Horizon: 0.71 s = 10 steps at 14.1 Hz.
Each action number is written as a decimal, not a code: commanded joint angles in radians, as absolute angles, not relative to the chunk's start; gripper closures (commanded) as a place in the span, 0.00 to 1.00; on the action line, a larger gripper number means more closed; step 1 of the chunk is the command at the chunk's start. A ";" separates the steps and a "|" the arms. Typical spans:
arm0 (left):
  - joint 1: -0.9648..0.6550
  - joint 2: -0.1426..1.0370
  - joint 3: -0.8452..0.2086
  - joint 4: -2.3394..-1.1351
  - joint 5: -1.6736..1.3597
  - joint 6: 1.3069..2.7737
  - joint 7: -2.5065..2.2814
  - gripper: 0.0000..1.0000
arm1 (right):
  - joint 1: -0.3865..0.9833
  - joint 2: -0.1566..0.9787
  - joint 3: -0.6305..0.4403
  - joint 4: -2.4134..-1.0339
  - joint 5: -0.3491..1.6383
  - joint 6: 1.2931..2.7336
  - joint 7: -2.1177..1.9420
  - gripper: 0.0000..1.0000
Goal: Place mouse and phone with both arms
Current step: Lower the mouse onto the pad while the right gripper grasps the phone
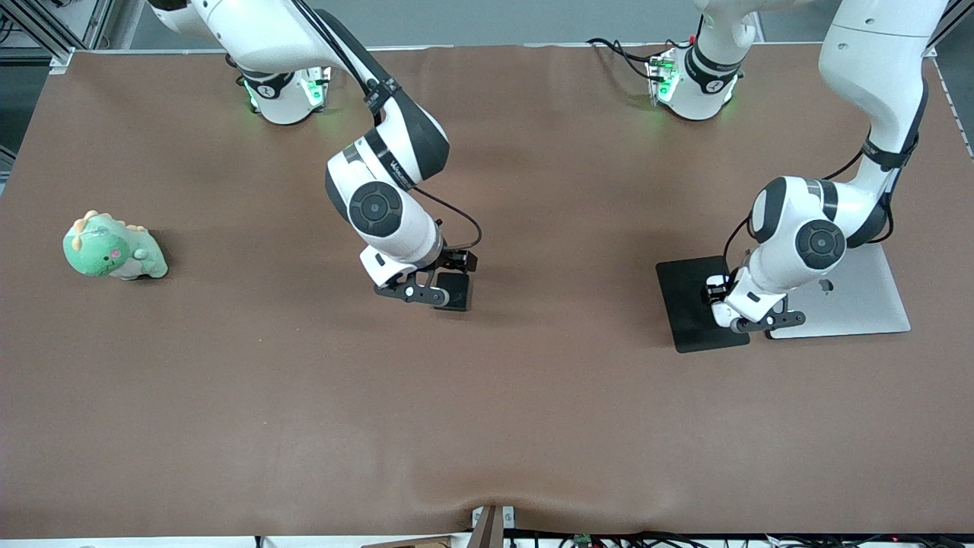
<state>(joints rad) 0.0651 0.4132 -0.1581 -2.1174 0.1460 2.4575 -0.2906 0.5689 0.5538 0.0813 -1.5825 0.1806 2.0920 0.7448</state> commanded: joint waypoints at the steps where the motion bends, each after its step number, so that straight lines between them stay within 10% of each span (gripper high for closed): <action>1: 0.071 0.429 -0.166 -2.128 0.169 2.488 -0.246 1.00 | 0.600 0.598 0.072 -1.569 0.190 2.143 0.767 0.00; 10: 0.069 0.466 -0.189 -2.120 0.150 2.503 -0.238 0.92 | 0.586 0.692 0.067 -1.574 0.084 2.239 0.769 0.00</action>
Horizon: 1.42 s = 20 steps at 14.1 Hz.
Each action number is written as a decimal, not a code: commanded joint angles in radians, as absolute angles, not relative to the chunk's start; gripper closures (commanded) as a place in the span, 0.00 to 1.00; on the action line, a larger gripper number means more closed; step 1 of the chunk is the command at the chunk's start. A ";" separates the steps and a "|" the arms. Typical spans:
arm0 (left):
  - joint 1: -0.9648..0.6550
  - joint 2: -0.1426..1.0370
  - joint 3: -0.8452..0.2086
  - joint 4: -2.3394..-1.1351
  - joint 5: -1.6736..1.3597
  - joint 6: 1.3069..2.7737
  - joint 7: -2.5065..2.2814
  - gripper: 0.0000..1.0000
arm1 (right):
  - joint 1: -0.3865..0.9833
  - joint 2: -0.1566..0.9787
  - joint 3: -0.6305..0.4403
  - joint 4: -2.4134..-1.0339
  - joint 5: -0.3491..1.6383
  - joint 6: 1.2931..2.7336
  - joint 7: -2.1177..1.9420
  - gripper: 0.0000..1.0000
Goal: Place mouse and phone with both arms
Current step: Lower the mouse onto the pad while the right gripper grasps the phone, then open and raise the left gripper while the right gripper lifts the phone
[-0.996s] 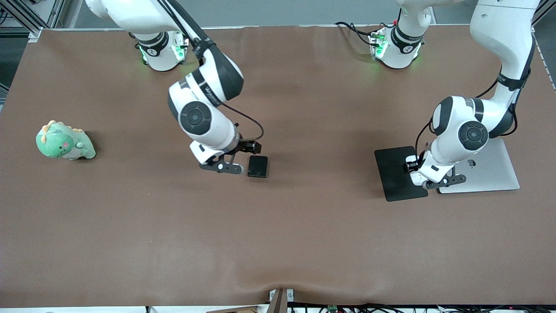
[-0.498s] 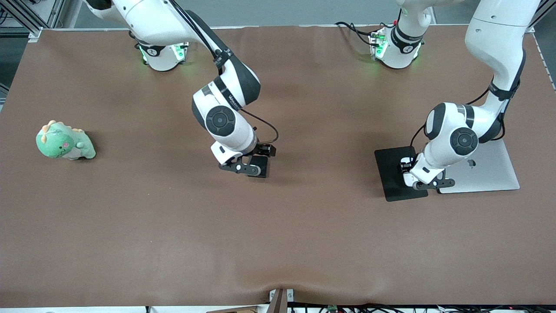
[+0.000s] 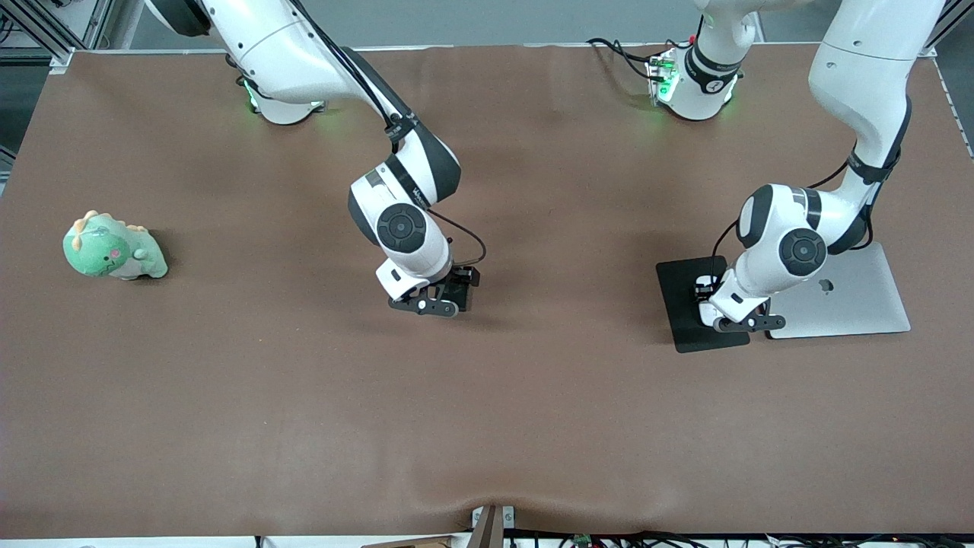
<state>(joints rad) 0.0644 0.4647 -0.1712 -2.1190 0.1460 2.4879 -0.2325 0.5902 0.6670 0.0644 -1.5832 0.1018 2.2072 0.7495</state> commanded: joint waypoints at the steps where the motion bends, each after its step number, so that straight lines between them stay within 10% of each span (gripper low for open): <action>1: 0.069 0.466 -0.196 -2.120 0.152 2.503 -0.242 0.87 | 0.587 0.702 0.067 -1.574 0.084 2.252 0.769 0.00; 2: 0.069 0.468 -0.196 -2.117 0.150 2.503 -0.241 0.69 | 0.591 0.712 0.067 -1.574 0.084 2.255 0.769 0.00; 4: 0.075 0.475 -0.195 -2.114 0.152 2.503 -0.241 0.00 | 0.594 0.721 0.064 -1.577 0.083 2.267 0.770 0.00; 8: 0.077 0.398 -0.196 -2.082 0.150 2.459 -0.241 0.00 | 0.597 0.745 0.063 -1.580 0.077 2.308 0.770 0.00; 16: 0.077 0.330 -0.187 -1.521 0.158 1.803 -0.212 0.00 | 0.607 0.775 0.061 -1.580 0.071 2.352 0.790 0.00; 20: 0.080 0.224 -0.175 -1.445 0.166 1.642 -0.203 0.00 | 0.609 0.784 0.061 -1.588 0.069 2.368 0.792 0.00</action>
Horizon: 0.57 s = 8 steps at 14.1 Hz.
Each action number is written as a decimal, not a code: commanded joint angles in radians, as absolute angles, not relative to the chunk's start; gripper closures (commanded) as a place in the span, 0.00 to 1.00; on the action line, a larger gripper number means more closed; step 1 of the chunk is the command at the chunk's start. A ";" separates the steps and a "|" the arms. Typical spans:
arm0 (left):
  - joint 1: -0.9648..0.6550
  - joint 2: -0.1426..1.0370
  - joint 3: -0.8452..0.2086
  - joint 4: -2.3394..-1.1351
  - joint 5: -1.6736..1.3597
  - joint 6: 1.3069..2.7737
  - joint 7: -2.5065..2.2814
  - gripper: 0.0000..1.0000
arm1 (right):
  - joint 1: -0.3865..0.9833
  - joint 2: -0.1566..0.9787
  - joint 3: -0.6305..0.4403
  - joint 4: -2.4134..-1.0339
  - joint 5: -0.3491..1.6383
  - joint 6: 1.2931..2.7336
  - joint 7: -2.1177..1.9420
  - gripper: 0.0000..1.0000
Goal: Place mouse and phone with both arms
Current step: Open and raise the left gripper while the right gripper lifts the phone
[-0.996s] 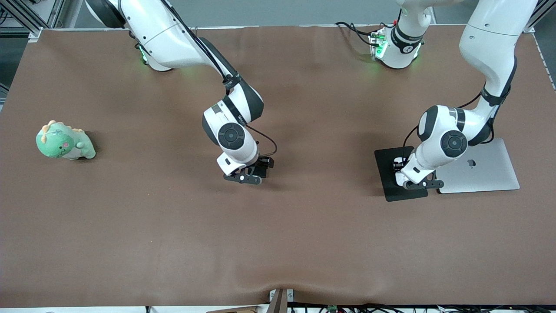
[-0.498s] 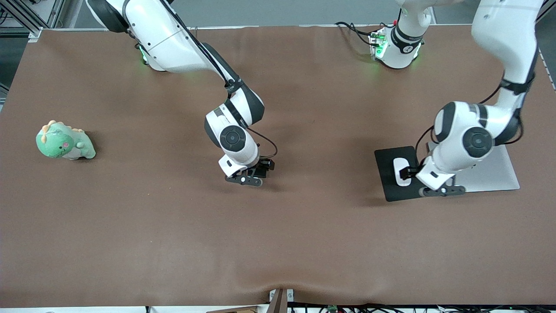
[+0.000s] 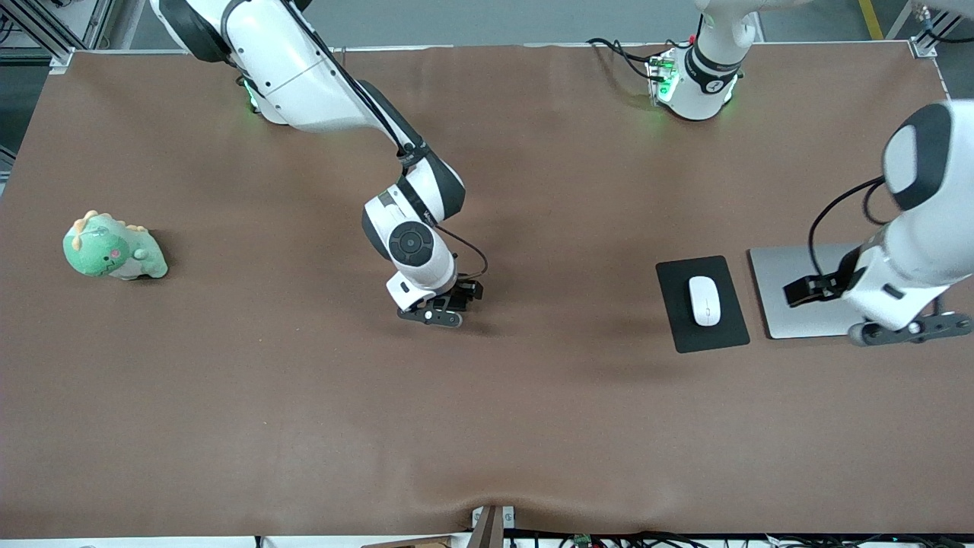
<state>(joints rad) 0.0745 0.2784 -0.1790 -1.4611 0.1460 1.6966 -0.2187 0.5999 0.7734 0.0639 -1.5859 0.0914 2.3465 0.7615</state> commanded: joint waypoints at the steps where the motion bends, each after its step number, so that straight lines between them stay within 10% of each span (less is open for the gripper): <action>1: 0.106 0.194 -0.175 -1.443 0.154 1.632 -0.199 0.00 | 0.609 0.787 0.061 -1.588 0.069 2.372 0.796 0.00; 4: 0.127 0.117 -0.187 -1.447 0.140 1.614 -0.169 0.00 | 0.617 0.795 0.061 -1.588 0.069 2.385 0.824 0.05; 6: 0.121 0.062 -0.170 -1.459 0.086 1.588 -0.129 0.00 | 0.615 0.793 0.061 -1.588 0.069 2.382 0.822 0.60; 8: 0.054 0.011 -0.073 -1.494 0.054 1.555 -0.075 0.00 | 0.603 0.781 0.061 -1.586 0.071 2.367 0.816 0.77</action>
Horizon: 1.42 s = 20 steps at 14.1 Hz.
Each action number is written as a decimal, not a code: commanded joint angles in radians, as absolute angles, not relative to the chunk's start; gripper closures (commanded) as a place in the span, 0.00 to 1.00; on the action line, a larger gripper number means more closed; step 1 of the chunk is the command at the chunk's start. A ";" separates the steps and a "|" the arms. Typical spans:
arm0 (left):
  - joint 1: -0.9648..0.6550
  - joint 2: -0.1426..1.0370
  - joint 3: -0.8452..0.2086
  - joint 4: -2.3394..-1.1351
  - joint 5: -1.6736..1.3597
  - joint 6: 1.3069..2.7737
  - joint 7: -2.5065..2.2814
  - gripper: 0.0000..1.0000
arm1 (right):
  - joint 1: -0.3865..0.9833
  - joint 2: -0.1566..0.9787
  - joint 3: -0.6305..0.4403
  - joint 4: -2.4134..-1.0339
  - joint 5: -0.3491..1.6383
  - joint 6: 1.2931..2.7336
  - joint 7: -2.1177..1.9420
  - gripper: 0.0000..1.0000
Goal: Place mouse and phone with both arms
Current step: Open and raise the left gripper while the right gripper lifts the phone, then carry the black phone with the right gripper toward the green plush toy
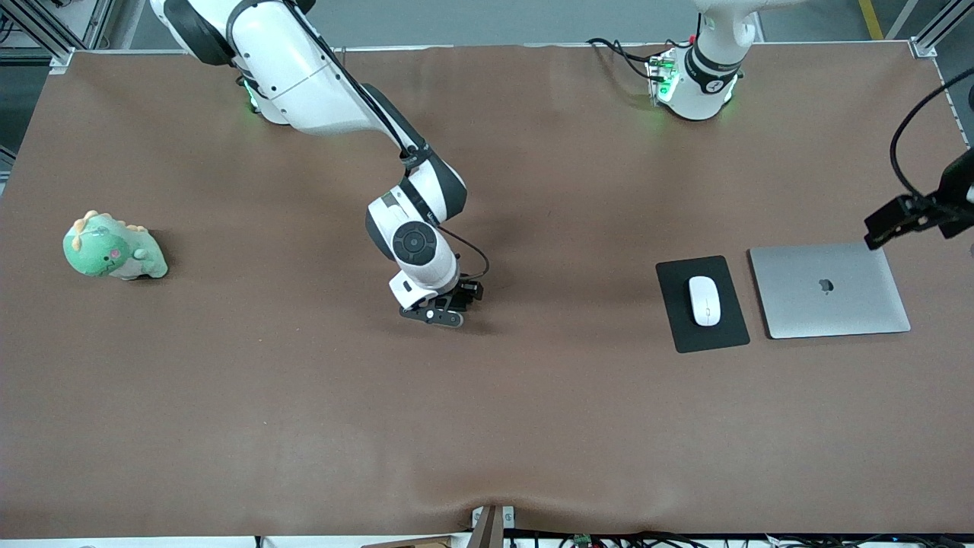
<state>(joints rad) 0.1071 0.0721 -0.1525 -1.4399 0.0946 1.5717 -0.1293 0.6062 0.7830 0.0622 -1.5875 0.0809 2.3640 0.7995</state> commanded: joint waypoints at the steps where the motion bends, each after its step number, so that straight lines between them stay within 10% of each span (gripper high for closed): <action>1: -0.013 -0.012 0.013 -1.503 0.034 1.543 -0.074 0.00 | 0.595 0.769 0.061 -1.582 0.071 2.338 0.816 0.84; 4: -0.063 -0.031 0.061 -1.502 0.034 1.471 -0.075 0.00 | 0.568 0.729 0.061 -1.572 0.071 2.223 0.815 1.00; 20: -0.058 -0.021 0.058 -1.488 0.026 1.454 -0.087 0.00 | 0.263 0.399 0.064 -1.802 0.078 2.045 0.583 1.00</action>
<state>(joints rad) -0.0541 -0.0121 0.0503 -1.4802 0.0485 1.4479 -0.0825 0.3280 0.4824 0.0452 -1.7052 0.0806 2.0407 0.6571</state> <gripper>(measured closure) 0.000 0.185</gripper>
